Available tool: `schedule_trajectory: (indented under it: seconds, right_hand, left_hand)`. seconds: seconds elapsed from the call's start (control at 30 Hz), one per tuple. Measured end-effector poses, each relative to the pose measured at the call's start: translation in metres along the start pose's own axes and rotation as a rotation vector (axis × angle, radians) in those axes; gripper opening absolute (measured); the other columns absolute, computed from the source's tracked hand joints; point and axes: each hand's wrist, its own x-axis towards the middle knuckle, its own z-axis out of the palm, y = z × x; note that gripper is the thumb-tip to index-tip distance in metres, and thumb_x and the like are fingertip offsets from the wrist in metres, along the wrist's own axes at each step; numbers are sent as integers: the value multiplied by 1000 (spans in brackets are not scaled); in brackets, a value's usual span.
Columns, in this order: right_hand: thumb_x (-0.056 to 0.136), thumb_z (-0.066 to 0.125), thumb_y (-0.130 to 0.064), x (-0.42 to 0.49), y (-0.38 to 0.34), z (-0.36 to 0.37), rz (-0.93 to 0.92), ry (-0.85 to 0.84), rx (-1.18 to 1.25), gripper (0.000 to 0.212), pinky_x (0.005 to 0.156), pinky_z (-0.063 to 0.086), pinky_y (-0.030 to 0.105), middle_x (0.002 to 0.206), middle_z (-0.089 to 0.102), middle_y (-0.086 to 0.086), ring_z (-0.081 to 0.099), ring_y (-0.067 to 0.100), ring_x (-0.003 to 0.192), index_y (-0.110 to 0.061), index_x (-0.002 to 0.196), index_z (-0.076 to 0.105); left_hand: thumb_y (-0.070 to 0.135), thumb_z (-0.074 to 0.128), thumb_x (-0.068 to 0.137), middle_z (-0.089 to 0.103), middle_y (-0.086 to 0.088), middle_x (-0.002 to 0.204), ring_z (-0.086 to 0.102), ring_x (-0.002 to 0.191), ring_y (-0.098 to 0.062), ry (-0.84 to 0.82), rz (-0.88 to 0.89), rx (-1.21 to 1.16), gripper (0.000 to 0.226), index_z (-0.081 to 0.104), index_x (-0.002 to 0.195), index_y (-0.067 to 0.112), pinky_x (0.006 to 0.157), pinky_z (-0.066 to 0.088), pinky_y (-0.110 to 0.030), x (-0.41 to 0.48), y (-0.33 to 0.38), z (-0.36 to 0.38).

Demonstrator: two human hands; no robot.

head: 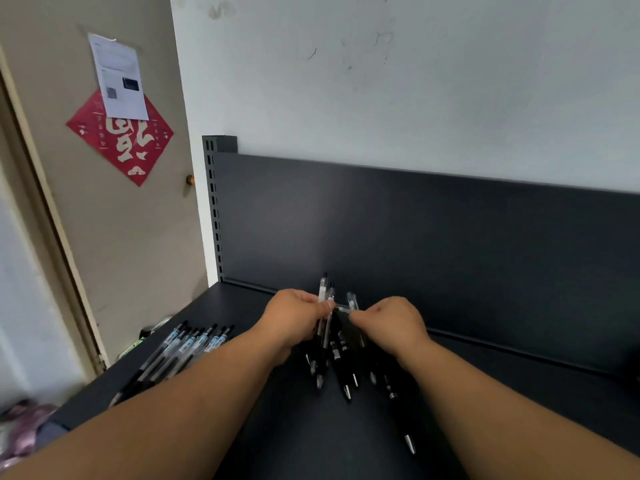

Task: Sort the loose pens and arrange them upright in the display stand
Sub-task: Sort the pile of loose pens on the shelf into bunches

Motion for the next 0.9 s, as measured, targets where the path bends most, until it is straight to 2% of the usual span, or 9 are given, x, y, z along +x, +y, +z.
schedule_trajectory:
  seconds: [0.1,0.17,0.27,0.43,0.5,0.57,0.7,0.83,0.9]
  right_hand:
    - [72,65,-30,-2,-9,-5,-80,16,171,27,55,48,31,53,56,1,53,18,52,-4,63,66]
    - [74,67,-27,-6,-18,-2,-102,-21,267,14,67,58,37,63,69,-4,66,18,62,-15,71,73]
    - [77,68,-21,-17,-33,8,-119,-106,379,5,70,59,39,71,73,1,72,22,71,-23,77,73]
    - [85,68,-17,-47,-65,34,-103,-267,491,4,56,53,26,77,69,3,64,16,62,-20,87,66]
    - [86,68,-16,-59,-80,46,-93,-302,514,3,55,53,26,74,66,3,61,15,59,-17,87,65]
    - [86,68,-15,-69,-95,60,-83,-302,523,5,54,52,26,74,64,4,59,15,57,-13,89,65]
    - [84,68,-12,-86,-114,84,-74,-265,468,4,48,49,24,73,63,8,59,17,55,-8,84,67]
    - [82,67,-11,-95,-124,106,-63,-172,369,9,53,53,28,66,62,8,60,18,52,-4,76,69]
    - [80,68,-14,-100,-126,112,-64,-114,273,13,56,58,32,65,67,10,64,20,53,-1,79,71]
  left_hand:
    - [31,73,83,68,-8,81,60,71,-19,9,-15,-65,21,72,90,11,67,54,-32,-5,5,-7]
    - [30,72,84,70,-10,87,64,78,-21,17,-22,-93,23,70,95,10,75,57,-35,-10,9,-15]
    - [24,70,87,70,-9,85,66,70,-18,42,-10,-148,16,68,92,9,68,58,-32,-22,17,-37]
    - [23,71,86,66,-5,80,62,62,-14,137,15,-116,14,65,89,11,51,52,-23,-37,20,-91]
    - [23,72,85,66,-6,82,63,65,-16,146,11,-88,16,65,92,9,55,54,-25,-39,17,-114]
    - [23,73,84,67,-9,84,63,69,-19,134,-2,-52,17,66,90,9,60,54,-29,-42,11,-137]
    - [23,70,86,70,-10,88,64,71,-17,84,-43,123,18,67,91,6,53,50,-24,-46,-2,-174]
    - [19,69,87,65,-7,74,60,56,-12,19,-67,221,18,66,90,1,41,45,-15,-43,-20,-193]
    - [21,71,85,63,-7,73,59,55,-13,-15,-60,275,19,66,86,3,43,46,-17,-40,-29,-191]
